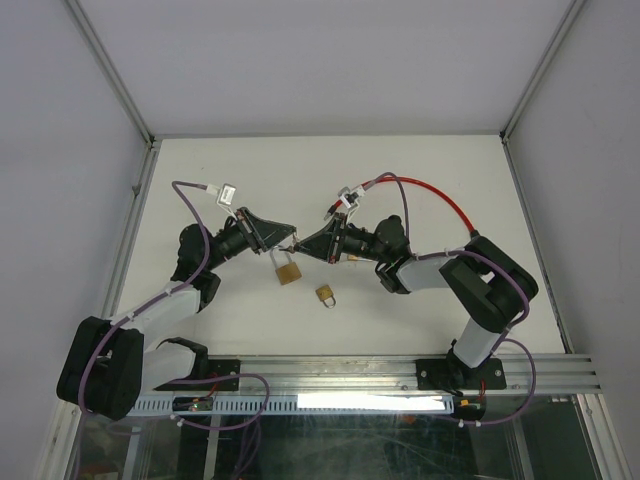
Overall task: Unlock with the key
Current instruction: Pick up the key from the center of the board.
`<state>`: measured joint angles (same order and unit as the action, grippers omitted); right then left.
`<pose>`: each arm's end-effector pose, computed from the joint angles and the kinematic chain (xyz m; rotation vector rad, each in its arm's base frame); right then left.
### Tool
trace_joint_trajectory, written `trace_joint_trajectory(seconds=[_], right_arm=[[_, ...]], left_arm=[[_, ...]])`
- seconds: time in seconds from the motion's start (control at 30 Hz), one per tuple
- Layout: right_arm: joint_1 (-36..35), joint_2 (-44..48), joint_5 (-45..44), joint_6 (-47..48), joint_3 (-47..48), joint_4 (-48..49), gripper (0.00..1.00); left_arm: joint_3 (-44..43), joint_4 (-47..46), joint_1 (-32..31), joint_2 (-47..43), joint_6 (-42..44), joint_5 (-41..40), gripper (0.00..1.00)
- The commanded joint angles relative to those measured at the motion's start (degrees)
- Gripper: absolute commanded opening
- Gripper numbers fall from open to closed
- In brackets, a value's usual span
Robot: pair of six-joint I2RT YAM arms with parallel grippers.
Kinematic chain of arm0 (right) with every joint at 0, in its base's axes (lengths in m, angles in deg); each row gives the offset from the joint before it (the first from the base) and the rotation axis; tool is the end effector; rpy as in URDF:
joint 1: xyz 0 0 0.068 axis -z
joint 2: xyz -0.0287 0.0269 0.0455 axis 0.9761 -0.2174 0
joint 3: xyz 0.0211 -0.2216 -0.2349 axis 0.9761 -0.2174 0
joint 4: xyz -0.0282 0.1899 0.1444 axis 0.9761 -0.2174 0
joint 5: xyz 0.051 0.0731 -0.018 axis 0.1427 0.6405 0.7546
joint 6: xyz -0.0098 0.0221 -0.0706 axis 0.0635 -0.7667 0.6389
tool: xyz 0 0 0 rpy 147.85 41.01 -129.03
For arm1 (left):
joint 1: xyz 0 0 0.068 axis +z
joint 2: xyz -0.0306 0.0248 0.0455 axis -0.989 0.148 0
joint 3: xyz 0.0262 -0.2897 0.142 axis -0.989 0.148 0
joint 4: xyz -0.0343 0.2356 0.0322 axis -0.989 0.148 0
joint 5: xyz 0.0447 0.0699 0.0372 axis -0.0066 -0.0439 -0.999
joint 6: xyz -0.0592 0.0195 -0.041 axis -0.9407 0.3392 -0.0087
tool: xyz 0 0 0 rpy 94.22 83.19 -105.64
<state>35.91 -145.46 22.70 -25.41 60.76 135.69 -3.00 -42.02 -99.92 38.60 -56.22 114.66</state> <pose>0.2334 0.2559 0.2835 -0.5441 1.5741 1.6406 0.1935 -0.1032 0.3028 0.0719 1.7011 -1.4184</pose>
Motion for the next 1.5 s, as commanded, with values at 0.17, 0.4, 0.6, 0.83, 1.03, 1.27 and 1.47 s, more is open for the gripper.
trace_joint_trajectory(seconds=[0.17,0.4,0.6,0.83,1.03,1.27,1.47], right_arm=[[0.32,0.77,0.46,-0.43,0.41,4.56,0.00],[2.96,4.62,0.09,0.78,-2.32,2.60,0.32],[3.94,8.56,0.00,6.47,-2.48,-4.43,0.43],[1.90,14.22,-3.70,19.64,-1.41,-17.01,0.44],[-0.52,17.55,-9.51,31.93,-1.72,-22.39,0.54],[-7.51,18.41,-22.51,46.59,-4.82,-20.77,0.57],[-14.82,14.44,-35.54,65.02,-9.32,-5.22,0.58]], left_arm=[[0.05,-2.59,-0.56,-0.77,2.28,-1.54,0.00],[-1.49,4.62,-0.59,-3.05,9.30,-4.39,0.00],[-2.25,6.55,-0.57,-3.75,11.52,-4.29,0.00],[-1.50,6.76,-0.99,-4.67,9.58,-5.67,0.00],[-3.13,13.31,-2.31,-4.63,6.12,-9.83,0.00],[-8.51,28.97,-6.54,-4.06,2.44,-22.03,0.00],[-13.74,38.89,-13.53,-4.59,3.03,-37.48,0.00]])
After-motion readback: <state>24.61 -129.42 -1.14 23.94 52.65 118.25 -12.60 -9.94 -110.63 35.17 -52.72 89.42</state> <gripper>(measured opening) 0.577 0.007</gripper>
